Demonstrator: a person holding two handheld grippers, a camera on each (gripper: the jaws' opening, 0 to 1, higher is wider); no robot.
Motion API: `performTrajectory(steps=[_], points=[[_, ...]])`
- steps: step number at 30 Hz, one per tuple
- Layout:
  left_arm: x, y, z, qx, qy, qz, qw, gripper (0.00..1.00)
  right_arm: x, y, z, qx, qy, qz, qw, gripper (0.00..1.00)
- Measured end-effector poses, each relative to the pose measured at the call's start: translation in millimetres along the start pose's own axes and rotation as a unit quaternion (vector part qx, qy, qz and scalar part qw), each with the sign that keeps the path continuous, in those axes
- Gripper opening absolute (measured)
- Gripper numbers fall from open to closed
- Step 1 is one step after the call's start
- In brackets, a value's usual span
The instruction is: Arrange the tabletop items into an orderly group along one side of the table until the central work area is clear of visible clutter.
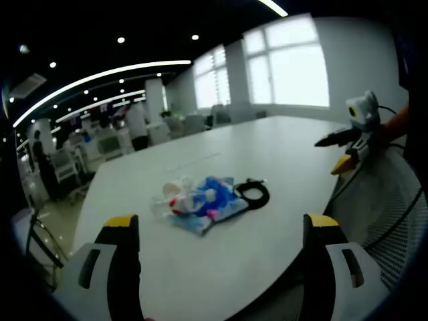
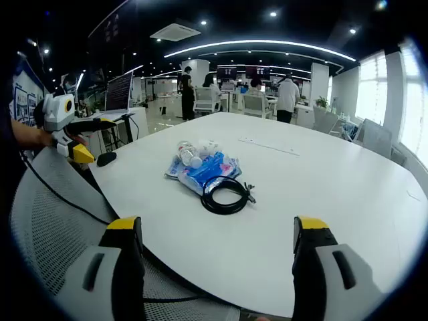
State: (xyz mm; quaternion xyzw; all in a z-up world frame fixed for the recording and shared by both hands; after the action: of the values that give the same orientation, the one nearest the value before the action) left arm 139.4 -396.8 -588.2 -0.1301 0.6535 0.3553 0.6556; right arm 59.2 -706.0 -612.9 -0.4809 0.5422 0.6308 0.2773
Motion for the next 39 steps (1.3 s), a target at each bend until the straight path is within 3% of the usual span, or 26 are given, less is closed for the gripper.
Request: performTrajectory(steps=[39], points=[[0.9,0.5,1.6,-0.005,-0.003,0.002,1.0,0.99,0.5,-0.2,-0.6,0.002,0.0,0.001,1.0,0.93]])
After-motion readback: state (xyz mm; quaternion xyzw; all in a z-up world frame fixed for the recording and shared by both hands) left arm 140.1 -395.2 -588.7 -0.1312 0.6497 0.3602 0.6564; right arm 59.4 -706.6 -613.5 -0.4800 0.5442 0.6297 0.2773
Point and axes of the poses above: the point that each gripper's makers call its tool centre point, and the gripper's own axes: y roughly backward along the fingers, z roughly to its left, x roughly out of its underside, the point moved 5 cm from there along y, roughly backward along the fingers, and after that the axes turned 2 degrees about -z, right-handed, at the moved point
